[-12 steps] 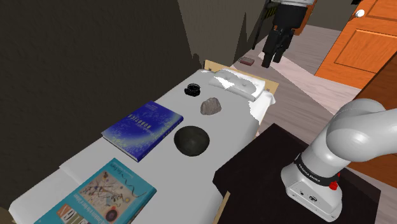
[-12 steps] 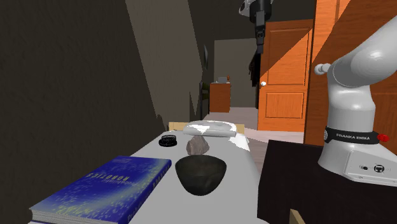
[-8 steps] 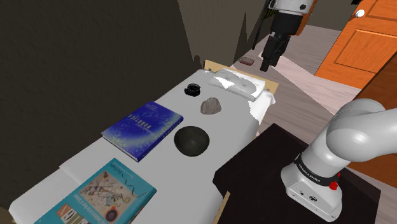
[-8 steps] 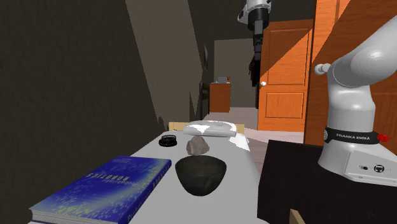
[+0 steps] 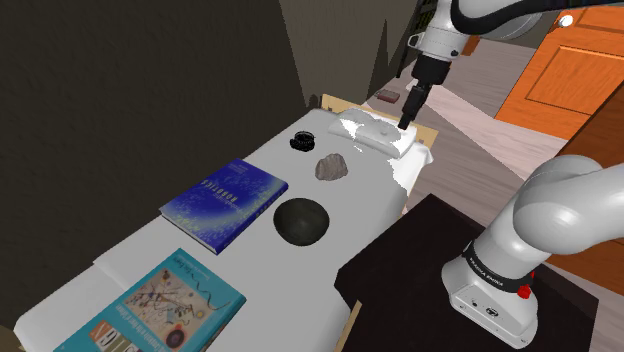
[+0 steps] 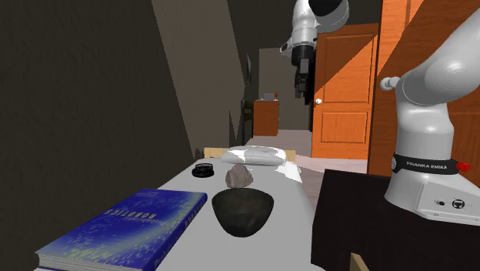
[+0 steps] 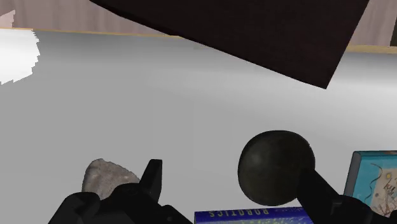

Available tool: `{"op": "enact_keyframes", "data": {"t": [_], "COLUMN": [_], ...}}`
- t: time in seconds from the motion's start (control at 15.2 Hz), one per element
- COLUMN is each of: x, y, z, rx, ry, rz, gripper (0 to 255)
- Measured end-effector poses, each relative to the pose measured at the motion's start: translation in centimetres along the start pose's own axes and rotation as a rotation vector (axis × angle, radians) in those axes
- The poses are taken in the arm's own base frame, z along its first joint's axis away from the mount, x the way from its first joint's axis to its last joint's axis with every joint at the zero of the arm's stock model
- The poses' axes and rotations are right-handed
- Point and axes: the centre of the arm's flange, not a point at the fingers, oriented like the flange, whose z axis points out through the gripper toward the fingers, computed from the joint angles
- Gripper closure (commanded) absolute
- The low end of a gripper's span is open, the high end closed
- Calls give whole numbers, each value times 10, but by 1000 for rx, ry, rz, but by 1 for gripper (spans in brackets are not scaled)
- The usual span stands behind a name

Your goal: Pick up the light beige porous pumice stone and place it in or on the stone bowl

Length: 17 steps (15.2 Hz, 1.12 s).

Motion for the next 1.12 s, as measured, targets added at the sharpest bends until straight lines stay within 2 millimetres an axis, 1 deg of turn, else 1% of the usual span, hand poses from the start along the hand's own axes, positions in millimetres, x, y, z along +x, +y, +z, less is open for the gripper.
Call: {"op": "enact_keyframes", "data": {"t": [0.2,0.33,0.4,0.53,0.66,0.73,0.79,0.86,0.92,1.12], "x": [9,17,19,28,43,45,51,57,64,84], "y": [34,50,61,76,92,103,115,121,127,150], "z": [29,44,55,74,90,102,108,113,125,150], "rx": [18,30,36,48,59,66,71,77,82,100], "ry": [23,38,45,61,76,83,91,99,105,127], "rz": [-59,-100,-118,-159,-199,-216,-237,-259,-278,-338], "gripper": [0,0,0,0,0,0,0,0,0,0]}}
